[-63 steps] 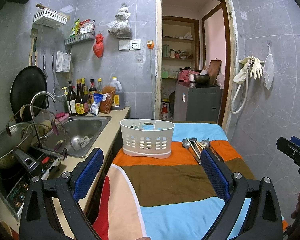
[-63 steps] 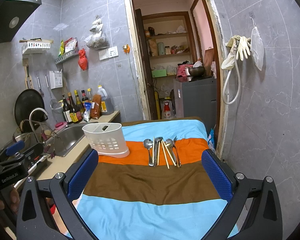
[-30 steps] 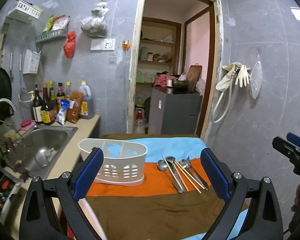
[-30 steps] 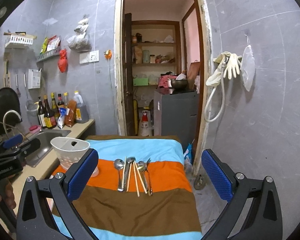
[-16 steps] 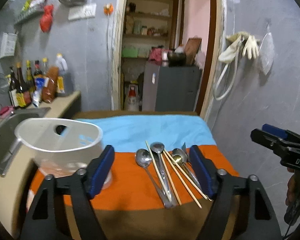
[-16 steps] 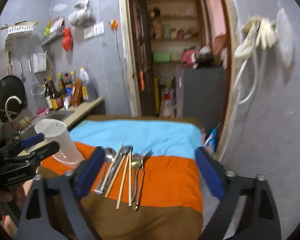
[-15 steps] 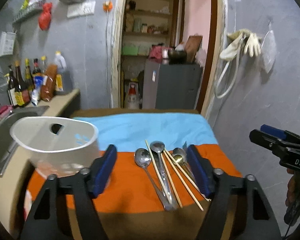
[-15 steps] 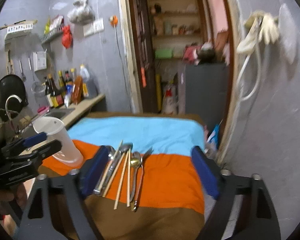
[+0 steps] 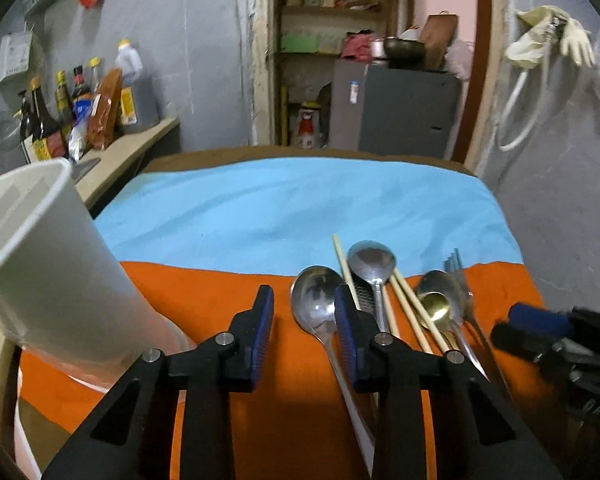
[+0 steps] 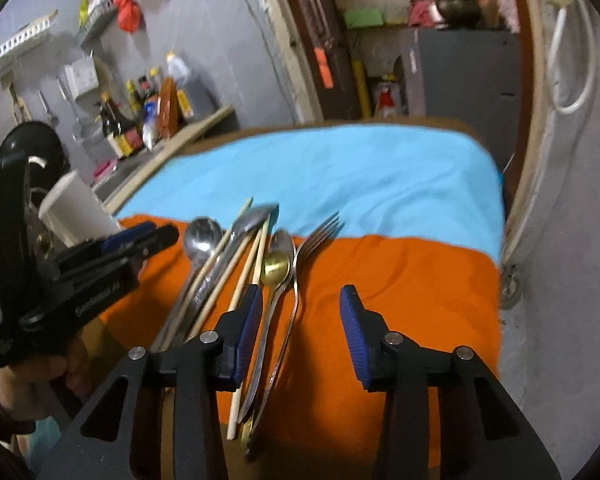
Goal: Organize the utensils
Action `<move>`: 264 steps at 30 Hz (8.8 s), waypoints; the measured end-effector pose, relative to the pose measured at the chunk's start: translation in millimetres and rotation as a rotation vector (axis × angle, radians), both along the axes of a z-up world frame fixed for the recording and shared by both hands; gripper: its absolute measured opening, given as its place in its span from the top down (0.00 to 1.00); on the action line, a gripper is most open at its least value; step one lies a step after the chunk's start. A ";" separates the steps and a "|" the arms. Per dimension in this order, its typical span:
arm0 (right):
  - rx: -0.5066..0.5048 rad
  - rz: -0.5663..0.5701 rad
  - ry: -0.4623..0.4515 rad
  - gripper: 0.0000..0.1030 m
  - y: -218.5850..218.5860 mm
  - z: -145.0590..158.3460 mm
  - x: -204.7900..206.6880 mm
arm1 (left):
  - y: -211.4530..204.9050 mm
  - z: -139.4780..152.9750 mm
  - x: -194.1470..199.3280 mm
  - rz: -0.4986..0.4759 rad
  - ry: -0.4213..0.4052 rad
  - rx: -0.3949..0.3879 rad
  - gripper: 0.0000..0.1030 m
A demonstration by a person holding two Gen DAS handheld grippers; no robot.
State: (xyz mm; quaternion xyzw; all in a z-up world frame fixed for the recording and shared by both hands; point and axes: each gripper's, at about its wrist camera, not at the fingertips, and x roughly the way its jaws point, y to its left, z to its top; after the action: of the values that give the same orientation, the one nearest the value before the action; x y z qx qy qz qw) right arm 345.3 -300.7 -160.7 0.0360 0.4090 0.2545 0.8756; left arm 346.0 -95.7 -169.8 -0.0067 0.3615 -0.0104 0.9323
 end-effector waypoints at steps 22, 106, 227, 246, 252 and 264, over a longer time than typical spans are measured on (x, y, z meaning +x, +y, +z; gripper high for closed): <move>0.026 0.041 0.170 0.89 2.7 -20.6 68.7 | 22.4 -15.3 30.0 -0.081 0.172 -0.160 0.92; 0.269 -0.081 -0.607 0.26 140.7 162.9 -48.2 | 213.2 175.1 -86.0 0.064 -0.495 -0.308 0.17; 0.020 0.188 0.089 0.67 25.5 -21.0 75.1 | 8.1 -16.3 22.3 -0.068 0.183 -0.193 0.93; 0.082 0.037 0.001 0.98 -12.6 -2.5 46.7 | 12.2 -6.9 24.2 -0.120 0.260 -0.292 0.98; 0.123 -0.075 -0.109 0.98 -28.6 21.6 7.2 | -2.8 23.1 -19.3 -0.198 0.120 -0.375 0.98; 0.222 -0.180 -0.419 0.98 -40.0 108.5 -53.9 | -15.3 123.1 -78.3 -0.312 -0.181 -0.428 0.98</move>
State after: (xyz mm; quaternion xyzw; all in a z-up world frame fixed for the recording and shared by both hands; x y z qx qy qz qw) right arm 291.3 -340.7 -52.2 0.1148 0.1833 0.2207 0.9511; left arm 267.6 -111.0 -46.7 -0.1467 0.2628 -0.2304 0.9254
